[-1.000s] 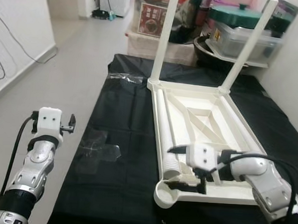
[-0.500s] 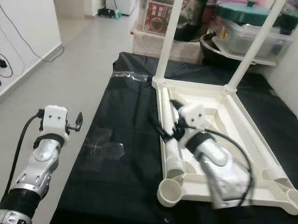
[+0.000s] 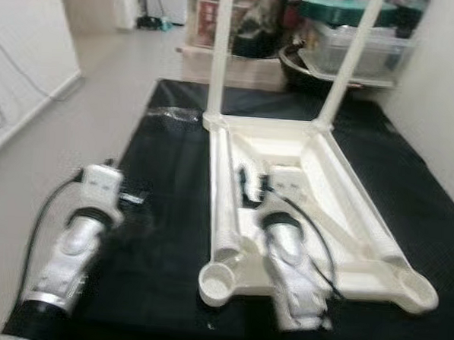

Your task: Building children table

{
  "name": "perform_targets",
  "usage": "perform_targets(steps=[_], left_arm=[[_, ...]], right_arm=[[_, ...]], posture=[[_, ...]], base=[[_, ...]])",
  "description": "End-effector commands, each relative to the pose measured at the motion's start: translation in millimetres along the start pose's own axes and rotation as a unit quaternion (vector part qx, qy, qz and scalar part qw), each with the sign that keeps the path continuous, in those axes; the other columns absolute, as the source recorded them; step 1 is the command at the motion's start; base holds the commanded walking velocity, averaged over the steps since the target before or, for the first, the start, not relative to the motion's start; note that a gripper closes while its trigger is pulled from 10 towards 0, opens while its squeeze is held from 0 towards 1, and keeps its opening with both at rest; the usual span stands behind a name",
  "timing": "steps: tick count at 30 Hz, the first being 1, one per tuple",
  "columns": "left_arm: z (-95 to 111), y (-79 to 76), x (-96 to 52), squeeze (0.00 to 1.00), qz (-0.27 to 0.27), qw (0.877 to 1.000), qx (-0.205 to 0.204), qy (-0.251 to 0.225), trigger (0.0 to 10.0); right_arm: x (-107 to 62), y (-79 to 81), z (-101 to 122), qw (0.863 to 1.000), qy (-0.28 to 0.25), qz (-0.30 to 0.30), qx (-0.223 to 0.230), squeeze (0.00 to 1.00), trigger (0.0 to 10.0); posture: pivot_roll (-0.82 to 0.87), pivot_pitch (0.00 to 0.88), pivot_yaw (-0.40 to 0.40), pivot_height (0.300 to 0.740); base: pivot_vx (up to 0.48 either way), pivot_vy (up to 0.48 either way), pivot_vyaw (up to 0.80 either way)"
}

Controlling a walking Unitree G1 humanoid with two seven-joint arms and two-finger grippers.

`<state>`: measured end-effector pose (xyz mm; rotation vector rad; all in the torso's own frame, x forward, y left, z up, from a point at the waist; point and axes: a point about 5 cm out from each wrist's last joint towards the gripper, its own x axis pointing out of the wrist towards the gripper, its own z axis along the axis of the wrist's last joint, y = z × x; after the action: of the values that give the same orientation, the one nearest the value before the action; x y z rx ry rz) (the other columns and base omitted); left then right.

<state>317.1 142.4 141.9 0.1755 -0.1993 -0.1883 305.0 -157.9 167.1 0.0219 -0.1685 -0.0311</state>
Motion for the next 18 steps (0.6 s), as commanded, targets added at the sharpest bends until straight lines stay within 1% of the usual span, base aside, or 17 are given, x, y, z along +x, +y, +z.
perform_targets(steps=[1, 2, 3, 4, 5, 13, 15, 18], left_arm=[[3, -1.5, 0.6, 0.0, -0.006, 1.0, -0.009, -0.014, 10.0], [7, -1.5, 1.7, 0.0, -0.009, 1.0, -0.009, -0.024, 10.0], [7, -1.5, 1.7, 0.0, -0.009, 1.0, -0.009, -0.024, 10.0], [13, -2.7, 3.0, 0.0, -0.02, 0.999, -0.005, -0.043, 10.0], [14, -3.2, 3.1, 0.0, -0.022, 0.999, -0.003, -0.046, 10.0], [14, -6.2, 2.4, 0.0, -0.02, 0.999, -0.003, -0.044, 10.0], [11, -3.2, -2.1, 0.0, -0.01, 0.999, -0.007, -0.042, 10.0], [9, -1.3, -2.1, 0.0, -0.002, 0.999, -0.006, -0.037, 10.0]], right_arm=[[2.8, -4.3, 7, 0.999, -0.021, -0.017, -0.016, 0.0, 10.0], [4.3, -3.7, 11, 0.999, -0.032, -0.018, -0.025, 0.0, 10.0], [4.3, -3.7, 11, 0.999, -0.032, -0.018, -0.025, 0.0, 10.0], [4.6, 0.6, 17, 0.998, -0.046, -0.005, -0.042, 0.0, 10.0], [4.3, 1.8, 17, 0.998, -0.048, -0.001, -0.045, 0.0, 10.0], [-0.8, 1.0, 14, 0.997, -0.048, 0.009, -0.066, 0.0, 10.0], [-1.4, -1.4, 15, 0.995, -0.052, 0.014, -0.088, 0.0, 10.0], [-0.9, -3.6, 15, 0.993, -0.053, 0.015, -0.1, 0.0, 10.0]], posture=[[0.1, 0.0, -0.055, 0.74], [0.09, 0.0, -0.053, 0.74], [0.09, 0.0, -0.053, 0.74], [0.09, 0.0, -0.051, 0.74], [0.09, 0.0, -0.051, 0.74], [0.1, 0.0, -0.051, 0.74], [0.09, 0.0, -0.046, 0.74], [0.09, 0.0, -0.044, 0.74]], base=[[0.0, -0.461, 0.0], [0.0, -0.461, 0.0], [0.0, -0.461, 0.0], [0.0, -0.461, 0.0], [0.0, -0.461, 0.0], [0.0, -0.461, 0.0], [0.0, 0.0, 0.0], [0.0, 0.0, 0.0]])
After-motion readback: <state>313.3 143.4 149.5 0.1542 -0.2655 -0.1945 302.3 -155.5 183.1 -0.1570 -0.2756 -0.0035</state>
